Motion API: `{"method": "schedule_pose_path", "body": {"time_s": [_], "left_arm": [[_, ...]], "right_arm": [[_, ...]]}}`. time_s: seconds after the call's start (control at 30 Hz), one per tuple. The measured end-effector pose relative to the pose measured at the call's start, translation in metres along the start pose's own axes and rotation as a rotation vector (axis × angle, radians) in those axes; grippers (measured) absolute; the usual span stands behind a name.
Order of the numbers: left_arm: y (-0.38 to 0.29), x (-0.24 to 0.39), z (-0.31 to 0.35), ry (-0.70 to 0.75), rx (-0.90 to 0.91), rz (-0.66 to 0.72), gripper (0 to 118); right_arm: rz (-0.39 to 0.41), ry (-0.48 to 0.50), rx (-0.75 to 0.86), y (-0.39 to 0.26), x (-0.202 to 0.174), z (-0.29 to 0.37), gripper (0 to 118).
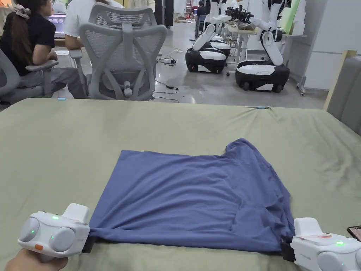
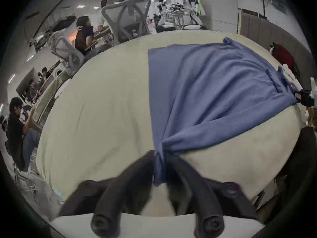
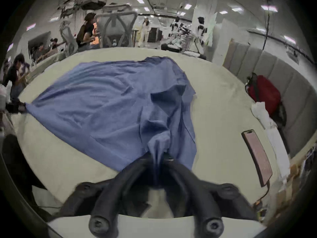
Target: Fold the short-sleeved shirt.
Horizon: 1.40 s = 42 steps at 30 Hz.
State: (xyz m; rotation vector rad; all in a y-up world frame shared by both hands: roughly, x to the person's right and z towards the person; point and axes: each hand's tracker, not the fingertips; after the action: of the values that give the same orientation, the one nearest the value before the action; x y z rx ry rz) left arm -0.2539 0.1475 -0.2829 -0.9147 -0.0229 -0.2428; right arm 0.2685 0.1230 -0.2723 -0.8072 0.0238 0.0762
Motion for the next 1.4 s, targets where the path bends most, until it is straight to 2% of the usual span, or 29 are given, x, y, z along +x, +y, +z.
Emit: {"method": "schedule_pose_path", "body": {"time_s": [0.07, 0.1, 0.23, 0.27, 0.3, 0.33, 0.37, 0.4, 0.43, 0.5, 0.57, 0.7, 0.87, 1.07, 1.1, 1.13, 1.17, 1.2, 1.23, 1.27, 1.4], "left_arm": [[0.008, 0.01, 0.019, 0.039, 0.075, -0.053, 91], [0.014, 0.015, 0.03, 0.042, 0.124, -0.058, 97], [0.038, 0.041, 0.066, 0.008, 0.292, 0.016, 91], [0.042, 0.049, 0.074, -0.003, 0.339, 0.043, 84], [0.041, 0.057, 0.079, -0.027, 0.379, 0.062, 73], [0.04, 0.063, 0.082, -0.045, 0.406, 0.079, 54], [0.039, 0.07, 0.085, -0.054, 0.43, 0.088, 21], [0.037, 0.076, 0.087, -0.051, 0.44, 0.082, 0], [0.035, 0.08, 0.088, -0.045, 0.442, 0.085, 0], [0.028, 0.086, 0.094, -0.025, 0.483, 0.117, 0], [0.027, 0.08, 0.096, -0.075, 0.465, 0.166, 0], [0.019, 0.067, 0.092, -0.067, 0.429, 0.183, 0], [0.005, 0.037, 0.08, -0.051, 0.211, 0.21, 0], [-0.032, -0.001, 0.066, -0.036, 0.12, 0.258, 0], [-0.038, -0.004, 0.064, -0.037, 0.106, 0.265, 3], [-0.042, -0.005, 0.063, -0.036, 0.097, 0.26, 20], [-0.045, -0.006, 0.058, -0.04, 0.08, 0.248, 60], [-0.047, -0.006, 0.052, -0.041, 0.065, 0.229, 88], [-0.047, -0.005, 0.046, -0.034, 0.062, 0.214, 106], [-0.046, -0.002, 0.042, -0.033, 0.065, 0.201, 106], [-0.029, -0.001, 0.019, -0.036, 0.065, 0.178, 83]], "right_arm": [[-0.005, 0.003, 0.026, 0.011, -0.003, 0.016, 91], [-0.008, 0.021, 0.088, 0.017, -0.008, 0.027, 99], [-0.089, 0.071, 0.244, 0.041, -0.033, 0.063, 98], [-0.108, 0.075, 0.294, 0.042, -0.042, 0.073, 97], [-0.119, 0.076, 0.333, 0.043, -0.049, 0.078, 94], [-0.112, 0.081, 0.349, 0.044, -0.055, 0.081, 83], [-0.097, 0.074, 0.377, 0.042, -0.062, 0.085, 48], [-0.09, 0.056, 0.403, 0.04, -0.068, 0.089, 10], [-0.077, 0.029, 0.415, 0.039, -0.073, 0.09, 0], [-0.052, -0.034, 0.441, 0.038, -0.079, 0.093, 0], [-0.057, 0.012, 0.419, 0.039, -0.08, 0.092, 0], [-0.023, -0.007, 0.388, 0.042, -0.088, 0.09, 0], [-0.031, 0.015, 0.281, 0.043, -0.094, 0.088, 0], [-0.024, 0.036, 0.186, 0.032, -0.094, 0.07, 0], [-0.028, 0.039, 0.175, 0.03, -0.094, 0.067, 0], [-0.03, 0.041, 0.168, 0.03, -0.095, 0.066, 0], [-0.028, 0.042, 0.163, 0.029, -0.096, 0.064, 0], [-0.024, 0.047, 0.159, 0.027, -0.093, 0.061, 0], [-0.021, 0.051, 0.154, 0.027, -0.093, 0.06, 0], [-0.019, 0.052, 0.149, 0.028, -0.093, 0.058, 0], [-0.02, 0.056, 0.136, 0.029, -0.088, 0.054, 0]]}}
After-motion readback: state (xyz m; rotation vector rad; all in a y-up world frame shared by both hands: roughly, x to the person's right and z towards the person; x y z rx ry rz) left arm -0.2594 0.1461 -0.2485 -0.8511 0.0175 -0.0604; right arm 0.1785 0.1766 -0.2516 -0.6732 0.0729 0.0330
